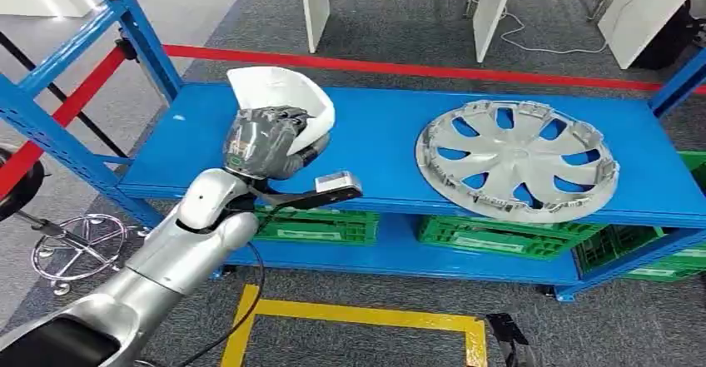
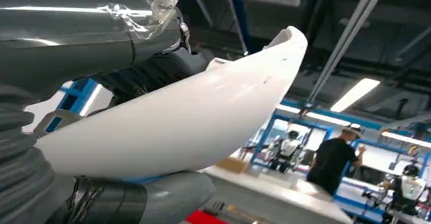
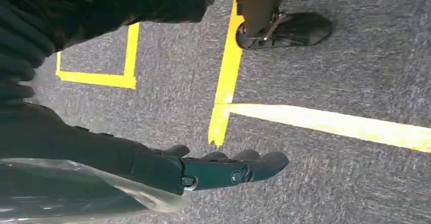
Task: Take the parts from the cabinet and place them on the table.
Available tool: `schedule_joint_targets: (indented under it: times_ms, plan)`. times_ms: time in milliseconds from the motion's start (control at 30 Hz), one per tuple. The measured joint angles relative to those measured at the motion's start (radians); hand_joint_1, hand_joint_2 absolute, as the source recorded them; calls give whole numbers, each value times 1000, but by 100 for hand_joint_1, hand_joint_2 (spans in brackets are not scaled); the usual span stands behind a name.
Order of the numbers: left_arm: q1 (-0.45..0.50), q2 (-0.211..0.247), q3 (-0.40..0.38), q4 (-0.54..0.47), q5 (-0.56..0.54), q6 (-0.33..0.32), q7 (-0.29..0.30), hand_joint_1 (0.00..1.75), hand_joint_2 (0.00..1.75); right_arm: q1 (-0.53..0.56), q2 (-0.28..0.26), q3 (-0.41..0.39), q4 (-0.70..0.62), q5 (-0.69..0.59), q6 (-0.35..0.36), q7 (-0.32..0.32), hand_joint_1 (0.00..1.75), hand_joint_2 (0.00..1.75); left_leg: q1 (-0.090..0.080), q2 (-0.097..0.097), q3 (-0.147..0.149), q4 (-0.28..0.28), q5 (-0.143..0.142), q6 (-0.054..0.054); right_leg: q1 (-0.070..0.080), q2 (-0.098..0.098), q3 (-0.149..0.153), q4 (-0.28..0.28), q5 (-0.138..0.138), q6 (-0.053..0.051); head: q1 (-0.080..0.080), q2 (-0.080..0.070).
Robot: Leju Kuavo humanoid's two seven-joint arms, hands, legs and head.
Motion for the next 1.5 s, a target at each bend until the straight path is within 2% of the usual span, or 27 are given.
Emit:
schedule_joint_targets:
  times_ms: [67, 133, 200, 233, 267, 333, 367, 400, 533, 600, 667, 700, 733, 800, 867, 900, 933, 1033, 1067, 1100, 1167, 1200, 1233, 1267, 1333, 1467, 1500]
  plan:
    - [5, -1, -1, -22, -18, 1, -5, 175, 175, -2, 0, -1, 0, -5, 0, -7, 0, 175, 11, 10, 13, -36, 23, 15, 5, -10, -18, 15, -28, 1, 2, 0]
    - [14, -1, -1, -43, -47, 3, -12, 175, 175, -7, 0, -2, 0, -13, -1, -17, 0, 175, 12, 12, 7, -41, 30, 22, 6, -18, -75, 151, -100, 2, 7, 0]
    - [38, 1, 0, -71, -77, 3, -22, 175, 175, -6, 1, -4, 0, -29, -1, -46, 0, 175, 11, 16, 3, -39, 30, 21, 4, -20, -138, 288, -141, 9, 6, 0]
    - [52, 1, 2, -85, -91, 3, -32, 175, 175, -6, 1, -8, 1, -41, -1, -68, 0, 175, 11, 17, 2, -36, 31, 20, 3, -21, -146, 299, -128, 11, 6, 0]
    - [65, 1, 5, -101, -101, 3, -39, 175, 175, -6, 1, -11, 1, -50, 0, -89, 0, 175, 12, 17, 1, -33, 31, 20, 1, -22, -133, 271, -92, 14, 6, 0]
    - [86, 1, 14, -141, -117, 3, -61, 175, 175, -13, 1, -21, 0, -75, 6, -143, 0, 175, 16, 16, -3, -19, 24, 11, -5, -27, -55, 98, 12, 16, 6, 0]
    - [98, 2, 23, -162, -119, 3, -72, 175, 175, -17, 1, -26, 0, -87, 9, -174, 0, 175, 17, 16, -8, -10, 19, 3, -3, -28, -27, 43, 3, 18, 6, 0]
    - [106, 3, 32, -184, -119, 5, -81, 175, 175, -21, 2, -30, 0, -96, 14, -200, 0, 175, 10, 15, -20, -1, 21, -6, 3, -26, -11, 39, 9, 8, 11, 0]
    - [139, 9, 49, -239, -124, 5, -97, 175, 175, -25, 2, -42, -2, -120, 16, -244, 0, 175, 10, 13, -41, 7, 35, -31, -2, -23, -34, 26, 8, -26, 8, 0]
    - [154, 14, 55, -260, -138, 5, -103, 175, 175, -30, 4, -51, -4, -135, 10, -275, 0, 175, 15, 13, -59, 64, -38, -46, -4, -27, -45, 23, 22, -47, 3, 0]
    - [168, 20, 57, -278, -152, 5, -104, 175, 175, -35, 4, -55, -6, -145, 0, -300, 0, 175, 19, 14, -109, 218, -135, -56, -3, -29, -66, 23, 37, -50, 1, 0]
    - [178, 22, 59, -287, -155, 5, -104, 175, 175, -38, 4, -58, -6, -151, -6, -311, 0, 175, 21, 14, -127, 282, -163, -58, -2, -30, -77, 23, 44, -50, 1, 0]
    - [189, 24, 60, -293, -157, 5, -104, 175, 175, -39, 4, -59, -7, -154, -9, -318, 0, 175, 22, 14, -127, 309, -164, -58, -2, -30, -88, 24, 52, -49, 1, 0]
    - [204, 28, 66, -311, -159, 5, -107, 175, 175, -39, 4, -61, -8, -164, -16, -337, 0, 175, 24, 14, -73, 243, -99, -56, -2, -31, -107, 24, 68, -43, 1, 0]
    - [211, 29, 73, -335, -168, 5, -108, 175, 175, -42, 4, -63, -9, -173, -24, -352, 0, 175, 24, 14, 40, 65, -36, -48, -2, -31, -119, 25, 83, -36, 1, 0]
    - [211, 30, 77, -345, -171, 5, -108, 175, 175, -44, 4, -63, -11, -177, -28, -356, 0, 175, 22, 13, 75, -2, -62, -43, 0, -30, -124, 25, 91, -29, 1, 0]
    - [212, 31, 79, -357, -171, 6, -108, 175, 175, -47, 4, -64, -12, -182, -32, -363, 0, 175, 18, 10, 88, -29, -65, -40, 1, -30, -127, 23, 101, -23, 3, 0]
    - [222, 34, 88, -374, -170, 5, -107, 175, 175, -50, 4, -66, -13, -187, -35, -367, 0, 175, 14, 11, 66, -30, -40, -21, -1, -30, -128, 1, 136, -4, 3, 0]
    - [222, 34, 90, -378, -170, 5, -108, 175, 175, -50, 4, -66, -13, -188, -35, -367, 0, 175, 22, 17, 58, -38, -24, -11, -5, -30, -140, 6, 124, 0, 1, 0]
    - [224, 33, 92, -382, -170, 5, -108, 175, 175, -50, 4, -66, -13, -191, -37, -369, 0, 175, 20, 16, 42, -39, -11, -2, -2, -31, -161, 33, 71, 0, 6, 0]
    - [234, 34, 105, -400, -171, 5, -121, 175, 175, -51, 4, -67, -15, -205, -38, -384, 0, 175, 17, 18, 12, -39, 12, 6, -1, -30, -198, 177, -50, 3, 10, 0]
    - [241, 34, 113, -408, -172, 5, -128, 175, 175, -51, 4, -67, -15, -213, -38, -389, 0, 175, 14, 19, -2, -38, 23, 8, -1, -30, -214, 255, -87, 4, 8, 0]
    - [249, 34, 124, -417, -172, 5, -137, 175, 175, -51, 4, -67, -15, -220, -38, -395, 0, 175, 10, 19, -18, -37, 35, 10, 0, -30, -219, 317, -94, 4, 10, 0]
    - [257, 35, 136, -426, -172, 5, -148, 175, 175, -51, 4, -68, -16, -228, -39, -402, 0, 175, 8, 19, -33, -36, 45, 10, 2, -30, -205, 329, -68, 1, 9, 0]
    - [267, 37, 154, -440, -170, 5, -160, 175, 175, -51, 4, -69, -18, -237, -41, -407, 0, 175, 5, 19, -50, -34, 60, 9, 8, -30, -148, 277, -12, -7, 10, 0]
    - [268, 37, 156, -442, -170, 5, -161, 175, 175, -51, 4, -69, -18, -237, -41, -407, 0, 175, 5, 19, -53, -34, 62, 9, 9, -30, -138, 265, -6, -9, 10, 0]
    - [271, 37, 163, -448, -170, 5, -164, 175, 175, -52, 4, -69, -19, -240, -41, -410, 0, 175, 4, 19, -59, -33, 66, 8, 12, -30, -101, 218, 9, -13, 10, 0]
